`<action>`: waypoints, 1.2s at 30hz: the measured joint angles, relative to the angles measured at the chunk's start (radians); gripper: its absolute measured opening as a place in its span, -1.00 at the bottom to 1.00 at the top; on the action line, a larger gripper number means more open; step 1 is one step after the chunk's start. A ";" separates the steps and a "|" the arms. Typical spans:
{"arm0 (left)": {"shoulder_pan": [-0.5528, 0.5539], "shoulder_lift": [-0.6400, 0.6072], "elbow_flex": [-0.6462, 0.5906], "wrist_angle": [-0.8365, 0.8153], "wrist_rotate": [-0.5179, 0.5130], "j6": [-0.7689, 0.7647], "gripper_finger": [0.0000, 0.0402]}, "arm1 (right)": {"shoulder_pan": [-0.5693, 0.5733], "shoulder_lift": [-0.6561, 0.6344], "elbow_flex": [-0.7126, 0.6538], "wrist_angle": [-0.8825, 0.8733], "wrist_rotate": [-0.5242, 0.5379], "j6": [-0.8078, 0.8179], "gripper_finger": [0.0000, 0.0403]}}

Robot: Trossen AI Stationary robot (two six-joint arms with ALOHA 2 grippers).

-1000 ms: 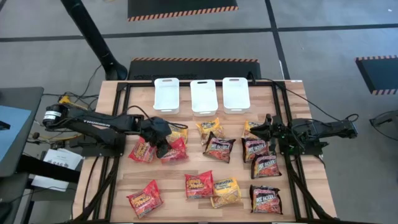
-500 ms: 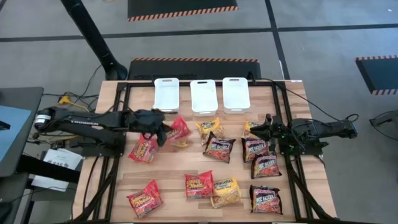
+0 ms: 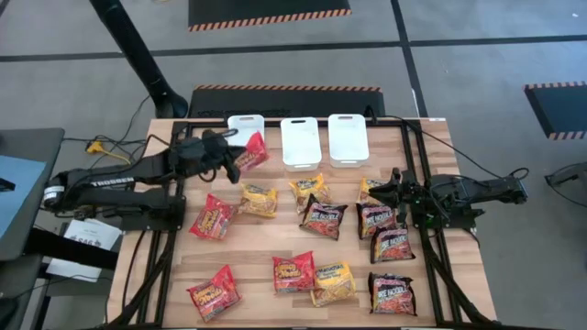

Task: Sort Maruchan noodles
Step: Put the orange noodle pack into the left white bin

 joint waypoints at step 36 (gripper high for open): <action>0.298 0.086 0.002 0.054 0.202 0.060 -0.97 | 0.000 0.000 0.000 0.134 0.001 0.000 -0.52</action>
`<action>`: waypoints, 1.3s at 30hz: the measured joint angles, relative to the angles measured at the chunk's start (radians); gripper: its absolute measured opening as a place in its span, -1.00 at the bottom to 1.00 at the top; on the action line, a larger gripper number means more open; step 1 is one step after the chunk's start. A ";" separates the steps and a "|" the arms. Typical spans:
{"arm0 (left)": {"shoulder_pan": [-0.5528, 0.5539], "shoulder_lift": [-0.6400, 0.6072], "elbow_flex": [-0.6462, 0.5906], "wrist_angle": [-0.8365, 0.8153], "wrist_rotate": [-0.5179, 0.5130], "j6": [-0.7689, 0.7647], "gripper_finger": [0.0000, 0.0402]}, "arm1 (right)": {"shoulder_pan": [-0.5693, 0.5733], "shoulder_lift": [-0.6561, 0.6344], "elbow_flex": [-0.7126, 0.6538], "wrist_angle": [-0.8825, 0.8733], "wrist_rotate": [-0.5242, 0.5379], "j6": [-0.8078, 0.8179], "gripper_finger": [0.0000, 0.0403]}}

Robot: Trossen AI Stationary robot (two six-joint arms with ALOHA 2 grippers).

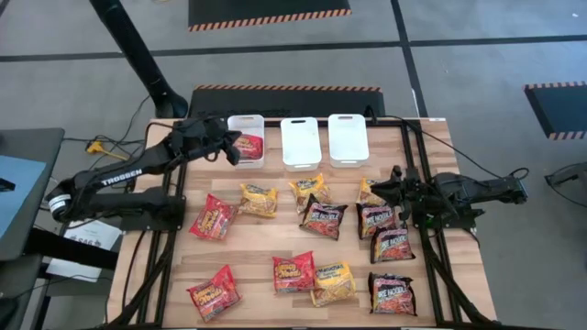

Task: Sort Maruchan noodles
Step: Put the orange noodle pack into the left white bin

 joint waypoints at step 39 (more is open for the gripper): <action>0.358 0.467 0.581 -0.456 0.462 0.152 -0.24 | -0.125 0.000 0.000 0.639 0.136 -0.009 -0.52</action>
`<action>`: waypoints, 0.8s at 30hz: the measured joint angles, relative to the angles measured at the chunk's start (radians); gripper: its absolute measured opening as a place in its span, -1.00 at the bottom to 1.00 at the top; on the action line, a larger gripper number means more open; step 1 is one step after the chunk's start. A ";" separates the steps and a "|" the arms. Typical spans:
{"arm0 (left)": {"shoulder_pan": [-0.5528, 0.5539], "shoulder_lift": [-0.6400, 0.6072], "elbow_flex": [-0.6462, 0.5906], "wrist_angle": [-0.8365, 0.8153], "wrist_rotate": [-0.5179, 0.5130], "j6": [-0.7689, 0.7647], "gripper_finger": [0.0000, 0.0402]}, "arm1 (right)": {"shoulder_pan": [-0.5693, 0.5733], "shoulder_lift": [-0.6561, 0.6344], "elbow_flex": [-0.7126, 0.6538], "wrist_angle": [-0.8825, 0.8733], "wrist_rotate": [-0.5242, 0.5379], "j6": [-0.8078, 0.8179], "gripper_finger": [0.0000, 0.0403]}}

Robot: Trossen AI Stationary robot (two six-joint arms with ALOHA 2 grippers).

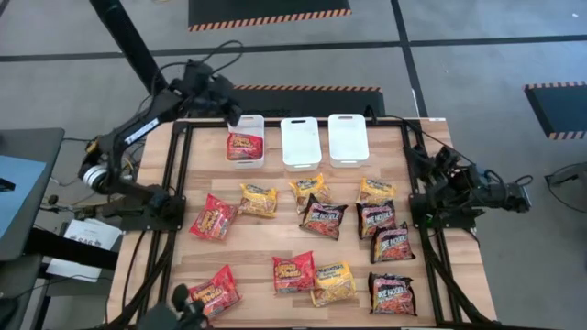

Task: Sort Maruchan noodles
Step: Put the orange noodle pack into the left white bin

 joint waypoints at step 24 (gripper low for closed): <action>0.028 0.265 0.036 -0.199 0.023 0.102 -0.24 | -0.009 0.000 0.000 -0.037 0.000 0.000 -0.52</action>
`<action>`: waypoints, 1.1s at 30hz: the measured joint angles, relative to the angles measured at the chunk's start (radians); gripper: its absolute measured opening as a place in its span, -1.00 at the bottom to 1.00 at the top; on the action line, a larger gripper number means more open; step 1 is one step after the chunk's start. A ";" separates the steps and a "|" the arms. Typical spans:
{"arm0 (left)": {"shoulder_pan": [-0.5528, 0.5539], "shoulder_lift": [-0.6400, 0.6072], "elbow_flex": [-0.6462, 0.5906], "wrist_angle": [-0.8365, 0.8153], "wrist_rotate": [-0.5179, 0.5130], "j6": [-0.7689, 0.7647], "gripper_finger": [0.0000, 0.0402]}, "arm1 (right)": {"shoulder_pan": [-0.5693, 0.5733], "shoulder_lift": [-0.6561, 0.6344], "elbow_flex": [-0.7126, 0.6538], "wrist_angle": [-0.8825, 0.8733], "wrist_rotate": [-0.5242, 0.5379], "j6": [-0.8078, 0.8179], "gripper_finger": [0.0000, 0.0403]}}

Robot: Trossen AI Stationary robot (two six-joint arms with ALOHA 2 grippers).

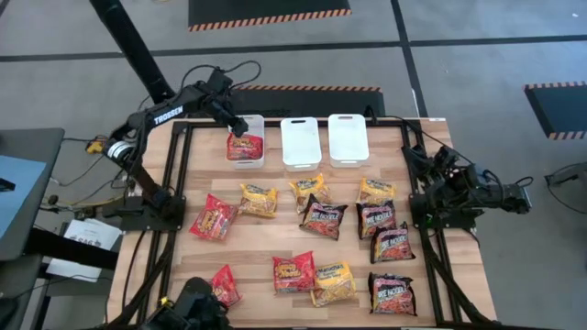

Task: Sort Maruchan noodles
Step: Put the orange noodle pack into the left white bin

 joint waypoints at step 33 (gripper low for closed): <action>-0.142 0.097 -0.002 -0.086 -0.212 0.124 -0.24 | 0.000 0.000 0.000 -0.050 -0.001 0.000 -0.52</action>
